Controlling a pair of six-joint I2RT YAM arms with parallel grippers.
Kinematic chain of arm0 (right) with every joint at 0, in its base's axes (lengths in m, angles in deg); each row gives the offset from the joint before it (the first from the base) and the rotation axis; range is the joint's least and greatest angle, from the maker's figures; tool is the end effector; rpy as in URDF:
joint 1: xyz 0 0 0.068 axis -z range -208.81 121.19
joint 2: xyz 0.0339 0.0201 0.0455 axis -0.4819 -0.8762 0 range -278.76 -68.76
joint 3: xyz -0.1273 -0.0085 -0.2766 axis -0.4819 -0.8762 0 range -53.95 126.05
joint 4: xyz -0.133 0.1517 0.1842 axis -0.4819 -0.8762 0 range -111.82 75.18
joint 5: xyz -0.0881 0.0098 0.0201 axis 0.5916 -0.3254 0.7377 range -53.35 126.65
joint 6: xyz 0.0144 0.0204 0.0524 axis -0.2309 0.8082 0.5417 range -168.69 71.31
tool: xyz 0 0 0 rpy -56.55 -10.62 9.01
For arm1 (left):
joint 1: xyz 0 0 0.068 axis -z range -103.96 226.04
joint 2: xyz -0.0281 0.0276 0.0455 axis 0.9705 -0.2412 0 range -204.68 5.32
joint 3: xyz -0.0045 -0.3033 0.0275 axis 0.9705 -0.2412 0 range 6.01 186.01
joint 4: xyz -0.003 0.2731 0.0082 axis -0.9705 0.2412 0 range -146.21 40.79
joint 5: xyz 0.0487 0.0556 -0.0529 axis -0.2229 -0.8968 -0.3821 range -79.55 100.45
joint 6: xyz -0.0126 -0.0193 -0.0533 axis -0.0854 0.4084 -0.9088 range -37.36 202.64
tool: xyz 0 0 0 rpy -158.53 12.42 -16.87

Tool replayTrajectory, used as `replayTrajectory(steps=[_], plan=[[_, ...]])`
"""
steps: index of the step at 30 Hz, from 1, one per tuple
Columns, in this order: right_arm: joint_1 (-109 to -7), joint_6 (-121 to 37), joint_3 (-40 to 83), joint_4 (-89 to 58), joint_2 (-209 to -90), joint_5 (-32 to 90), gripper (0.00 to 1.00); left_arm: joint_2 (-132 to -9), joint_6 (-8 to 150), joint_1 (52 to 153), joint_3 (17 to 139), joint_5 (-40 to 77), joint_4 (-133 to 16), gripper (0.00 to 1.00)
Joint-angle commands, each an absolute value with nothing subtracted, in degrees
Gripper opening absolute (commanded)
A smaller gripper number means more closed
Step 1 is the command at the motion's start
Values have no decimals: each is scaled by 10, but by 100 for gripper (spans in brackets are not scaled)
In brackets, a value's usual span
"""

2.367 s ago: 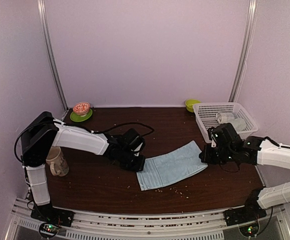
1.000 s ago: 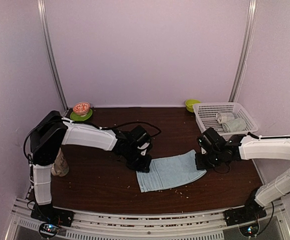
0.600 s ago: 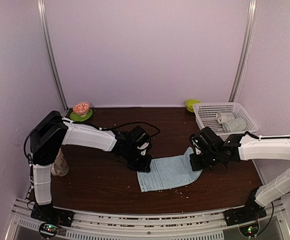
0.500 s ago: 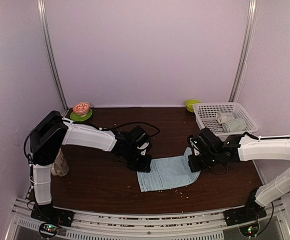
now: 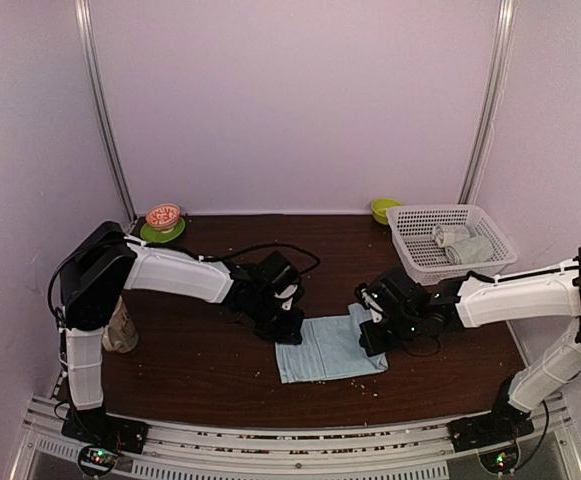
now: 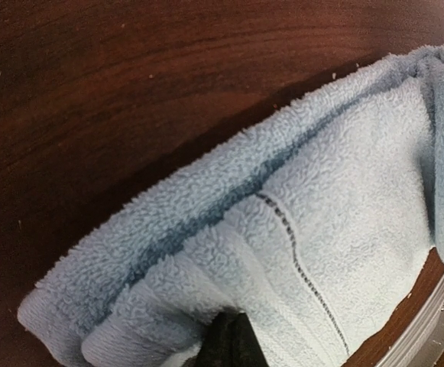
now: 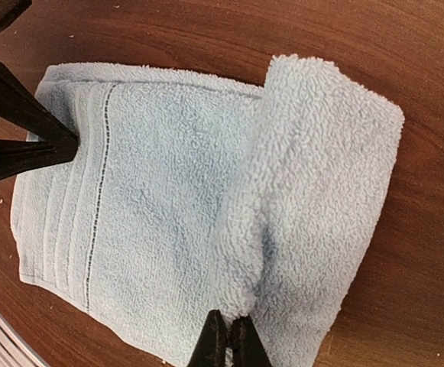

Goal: Roll the towels
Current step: Roll the towel at the center of the board.

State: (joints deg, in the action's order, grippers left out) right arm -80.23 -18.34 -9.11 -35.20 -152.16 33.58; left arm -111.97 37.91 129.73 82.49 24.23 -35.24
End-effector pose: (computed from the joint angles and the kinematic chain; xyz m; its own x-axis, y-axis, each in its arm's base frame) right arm 0.1754 0.2236 0.1958 -0.8641 -0.2741 -0.4222 -0.4186 0.8571 0.3002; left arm 0.2552 -0.3638 0.1534 -0.9684 0.1635 -0.1882 0.2361 0.8438 -0.4819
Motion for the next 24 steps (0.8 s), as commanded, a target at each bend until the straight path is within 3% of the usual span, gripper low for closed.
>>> replayTrajectory(steps=[1,9,24], plan=[[-805,-167,-102,-312,-1544,302,0,-1107,386,1292,815,238,-335,0],[-805,-157,-112,-286,-1571,280,0,-1052,401,1291,849,260,-323,24],[-805,-150,-131,-274,-1571,286,0,-1121,294,1293,910,404,-531,19]])
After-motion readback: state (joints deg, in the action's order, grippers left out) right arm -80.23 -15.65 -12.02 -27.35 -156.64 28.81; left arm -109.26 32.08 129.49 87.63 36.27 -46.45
